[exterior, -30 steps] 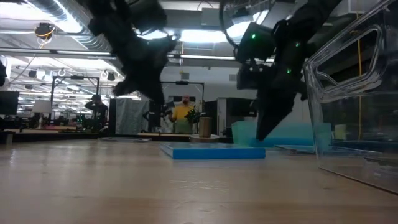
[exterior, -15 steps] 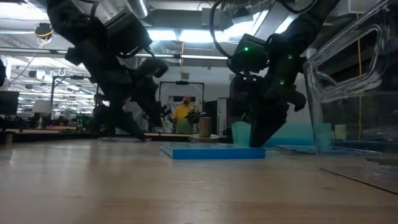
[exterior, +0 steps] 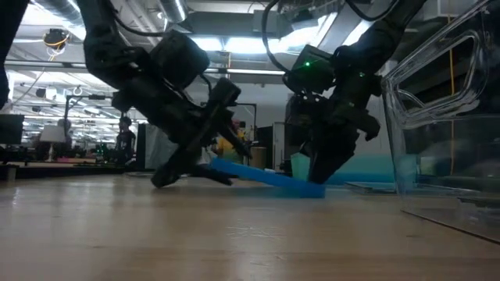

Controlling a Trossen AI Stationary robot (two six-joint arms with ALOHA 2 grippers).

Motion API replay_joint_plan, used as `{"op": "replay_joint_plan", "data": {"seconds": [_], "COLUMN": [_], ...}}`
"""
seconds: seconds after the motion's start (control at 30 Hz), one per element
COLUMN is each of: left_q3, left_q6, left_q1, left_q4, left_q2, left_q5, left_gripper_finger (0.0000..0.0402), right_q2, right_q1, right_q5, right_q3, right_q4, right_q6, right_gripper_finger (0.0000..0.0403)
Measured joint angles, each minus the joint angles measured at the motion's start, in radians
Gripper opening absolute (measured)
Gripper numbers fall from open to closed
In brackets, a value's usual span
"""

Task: Pick & place jewel cases by type
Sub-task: Put the blue CD case into the blue bin

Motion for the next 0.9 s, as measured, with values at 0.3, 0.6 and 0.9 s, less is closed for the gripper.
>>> {"op": "replay_joint_plan", "data": {"seconds": [0.3, 0.6, 0.9], "left_q3": [0.111, 0.109, 0.110], "left_q6": [0.115, 0.163, 0.308], "left_q1": [0.027, 0.062, 0.138], "left_q4": [0.011, -0.105, -0.267], "left_q2": [0.004, -0.062, -0.323], "left_q5": [0.052, 0.064, 0.018], "left_gripper_finger": [0.0214, 0.0086, 0.0018], "right_q2": [0.006, -0.042, -0.317], "right_q1": [-0.011, -0.037, -0.133], "right_q5": [-0.012, -0.002, 0.057], "right_q3": [0.000, -0.002, 0.062], "right_q4": [0.018, -0.070, -0.299], "right_q6": [-0.006, -0.007, -0.031], "right_gripper_finger": [0.0005, 0.0008, 0.0014]}}
